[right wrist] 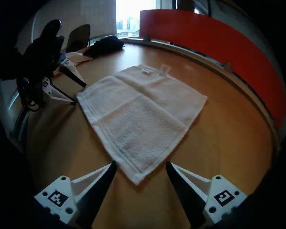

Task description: Fold towel

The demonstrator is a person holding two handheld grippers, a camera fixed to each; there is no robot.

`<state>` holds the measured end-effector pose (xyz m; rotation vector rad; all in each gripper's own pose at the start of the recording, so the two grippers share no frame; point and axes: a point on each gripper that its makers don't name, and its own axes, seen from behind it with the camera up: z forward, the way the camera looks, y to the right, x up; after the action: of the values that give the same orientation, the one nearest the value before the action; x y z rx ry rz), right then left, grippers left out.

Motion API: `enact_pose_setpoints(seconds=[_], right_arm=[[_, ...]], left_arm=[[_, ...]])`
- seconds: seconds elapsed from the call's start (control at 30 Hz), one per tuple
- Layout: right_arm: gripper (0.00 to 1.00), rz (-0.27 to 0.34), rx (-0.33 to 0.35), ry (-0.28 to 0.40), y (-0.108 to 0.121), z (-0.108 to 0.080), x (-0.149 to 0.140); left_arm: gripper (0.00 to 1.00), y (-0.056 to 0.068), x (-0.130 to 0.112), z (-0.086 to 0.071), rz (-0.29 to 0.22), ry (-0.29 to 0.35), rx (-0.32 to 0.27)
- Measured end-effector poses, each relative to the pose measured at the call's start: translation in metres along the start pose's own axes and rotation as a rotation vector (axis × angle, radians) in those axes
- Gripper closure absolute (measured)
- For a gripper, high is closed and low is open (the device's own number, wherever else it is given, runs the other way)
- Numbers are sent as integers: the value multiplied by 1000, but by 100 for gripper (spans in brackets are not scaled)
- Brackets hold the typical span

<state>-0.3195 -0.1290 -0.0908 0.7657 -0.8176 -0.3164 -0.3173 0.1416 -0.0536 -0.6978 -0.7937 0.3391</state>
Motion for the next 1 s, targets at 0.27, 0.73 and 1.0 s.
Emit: enact_pose_setpoints(seconds=[0.27,0.73,1.0], right_arm=[[8,8,10,-14,-1,2,-5],[39,27,2,-12,2,-1,-7],[58,27,16,-12,-2,0,-7]], left_arm=[[4,0,0,0,-9,-4,0],[19,4,0,1,-8,-35,-2],[36,10,2,2,2,-44,-11]])
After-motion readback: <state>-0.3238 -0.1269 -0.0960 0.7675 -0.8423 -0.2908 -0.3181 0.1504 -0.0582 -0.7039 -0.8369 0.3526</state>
